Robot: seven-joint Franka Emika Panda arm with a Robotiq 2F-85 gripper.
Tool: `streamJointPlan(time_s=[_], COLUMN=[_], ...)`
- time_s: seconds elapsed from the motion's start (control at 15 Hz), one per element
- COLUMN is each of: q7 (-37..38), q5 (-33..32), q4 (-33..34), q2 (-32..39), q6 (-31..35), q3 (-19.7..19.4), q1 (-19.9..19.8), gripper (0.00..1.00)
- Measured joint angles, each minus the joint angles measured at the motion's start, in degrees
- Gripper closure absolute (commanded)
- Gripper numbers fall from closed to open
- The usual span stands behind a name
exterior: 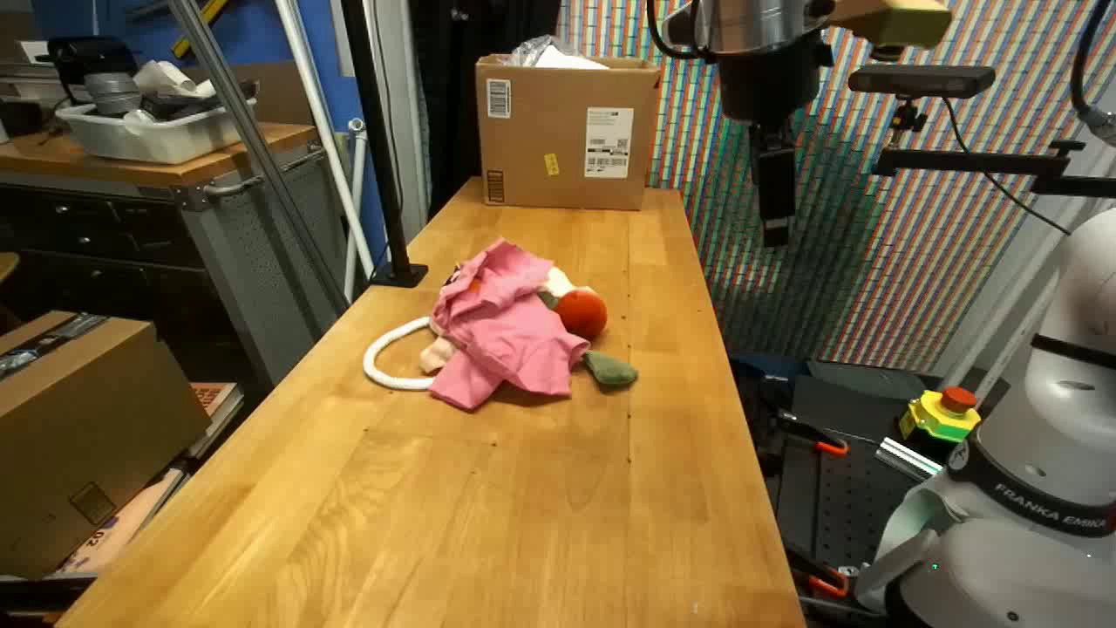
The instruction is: Put the plushy and peach shirt on the right and put the pink shirt on the left
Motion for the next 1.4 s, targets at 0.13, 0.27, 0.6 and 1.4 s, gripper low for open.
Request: streamJointPlan(time_s=[0.13,0.27,0.6,1.4], q7=[0.0,0.0,0.0,0.0], q5=[0.0,0.0,-2.9,-6.4], q4=[0.3,0.1,0.5,6.8], q2=[0.0,0.1,2.1,14.6], q6=[0.0,0.0,1.5,25.5], q3=[0.0,-0.2,-0.2,-2.9], q1=[0.0,0.2,0.5,0.7], gripper=[0.0,0.0,0.0,0.0])
